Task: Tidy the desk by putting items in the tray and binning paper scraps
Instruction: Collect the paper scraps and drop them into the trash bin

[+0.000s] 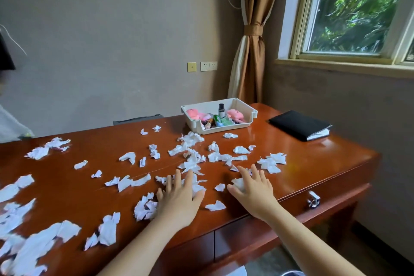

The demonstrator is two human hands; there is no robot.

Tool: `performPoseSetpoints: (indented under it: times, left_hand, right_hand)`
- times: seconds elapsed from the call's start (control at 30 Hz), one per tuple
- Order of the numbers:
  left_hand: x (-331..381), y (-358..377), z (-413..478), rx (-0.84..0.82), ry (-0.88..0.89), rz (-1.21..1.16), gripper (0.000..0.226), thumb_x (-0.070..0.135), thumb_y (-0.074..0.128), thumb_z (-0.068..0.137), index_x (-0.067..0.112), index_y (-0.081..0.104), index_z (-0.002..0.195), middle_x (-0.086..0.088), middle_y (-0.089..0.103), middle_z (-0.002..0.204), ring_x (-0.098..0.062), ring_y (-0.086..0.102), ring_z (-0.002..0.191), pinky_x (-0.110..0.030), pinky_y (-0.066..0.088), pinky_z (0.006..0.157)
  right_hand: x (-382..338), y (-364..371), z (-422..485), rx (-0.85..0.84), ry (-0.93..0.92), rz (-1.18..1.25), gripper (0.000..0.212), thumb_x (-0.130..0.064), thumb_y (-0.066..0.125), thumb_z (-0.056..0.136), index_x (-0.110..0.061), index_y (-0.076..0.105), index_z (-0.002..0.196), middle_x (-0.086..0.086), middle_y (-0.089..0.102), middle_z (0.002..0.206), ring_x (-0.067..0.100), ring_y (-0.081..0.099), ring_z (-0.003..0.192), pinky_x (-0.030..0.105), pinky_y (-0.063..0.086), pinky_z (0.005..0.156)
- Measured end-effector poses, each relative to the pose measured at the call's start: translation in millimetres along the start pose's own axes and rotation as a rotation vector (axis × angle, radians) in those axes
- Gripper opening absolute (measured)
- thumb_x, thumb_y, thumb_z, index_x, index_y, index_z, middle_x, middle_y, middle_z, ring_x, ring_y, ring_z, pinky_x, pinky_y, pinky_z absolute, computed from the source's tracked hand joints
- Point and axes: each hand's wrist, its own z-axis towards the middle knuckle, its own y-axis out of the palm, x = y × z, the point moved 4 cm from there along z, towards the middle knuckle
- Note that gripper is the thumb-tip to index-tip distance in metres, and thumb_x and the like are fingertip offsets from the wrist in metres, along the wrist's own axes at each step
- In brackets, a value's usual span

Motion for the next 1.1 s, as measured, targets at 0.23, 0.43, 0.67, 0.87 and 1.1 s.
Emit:
performPoseSetpoints:
  times: [0.23, 0.43, 0.67, 0.87, 1.1]
  left_hand:
    - [-7.6, -10.3, 39.9, 0.19, 0.073, -0.118, 0.054, 0.032, 0.034, 0.1, 0.02, 0.016, 0.15, 0.001, 0.013, 0.158, -0.019, 0.017, 0.146, -0.035, 0.025, 0.115]
    - [-13.1, -19.3, 73.5, 0.302, 0.106, -0.304, 0.05, 0.013, 0.042, 0.098, 0.024, 0.031, 0.146, 0.009, 0.023, 0.153, -0.012, 0.032, 0.138, -0.027, 0.041, 0.104]
    - [-19.8, -30.4, 85.2, 0.415, 0.135, -0.424, 0.045, 0.005, 0.041, 0.096, 0.026, 0.045, 0.136, 0.01, 0.032, 0.148, -0.01, 0.038, 0.133, -0.016, 0.041, 0.095]
    - [-21.2, -28.2, 82.4, 0.33, 0.112, -0.039, 0.05, 0.038, 0.032, 0.099, 0.031, 0.022, 0.147, 0.008, 0.018, 0.154, -0.013, 0.015, 0.143, -0.033, 0.014, 0.118]
    - [-20.2, -27.0, 85.9, 0.289, 0.118, 0.087, 0.051, 0.047, 0.033, 0.097, 0.034, 0.023, 0.145, 0.005, 0.03, 0.149, -0.016, 0.031, 0.133, -0.03, 0.036, 0.105]
  right_hand:
    - [-28.2, 13.7, 38.3, 0.003, -0.042, 0.01, 0.069, -0.057, 0.039, 0.091, -0.025, 0.017, 0.148, 0.01, 0.004, 0.16, 0.033, -0.001, 0.147, 0.044, 0.009, 0.119]
    - [-44.9, 19.1, 75.2, 0.066, -0.152, 0.022, 0.062, -0.049, 0.049, 0.091, -0.028, 0.026, 0.145, 0.003, 0.023, 0.155, 0.022, 0.022, 0.144, 0.036, 0.021, 0.117]
    - [-50.9, 22.2, 107.1, 0.101, -0.182, 0.192, 0.04, -0.027, 0.051, 0.094, -0.024, 0.048, 0.134, 0.001, 0.052, 0.136, 0.02, 0.047, 0.123, 0.035, 0.04, 0.105]
    - [-49.1, 17.6, 105.9, 0.208, -0.184, 0.165, 0.045, -0.045, 0.052, 0.09, -0.029, 0.049, 0.132, -0.006, 0.035, 0.147, 0.016, 0.029, 0.137, 0.037, 0.025, 0.113]
    - [-54.3, 23.8, 106.5, 0.16, -0.254, 0.031, 0.036, -0.037, 0.056, 0.09, -0.03, 0.054, 0.126, -0.006, 0.05, 0.129, 0.018, 0.041, 0.12, 0.033, 0.032, 0.098]
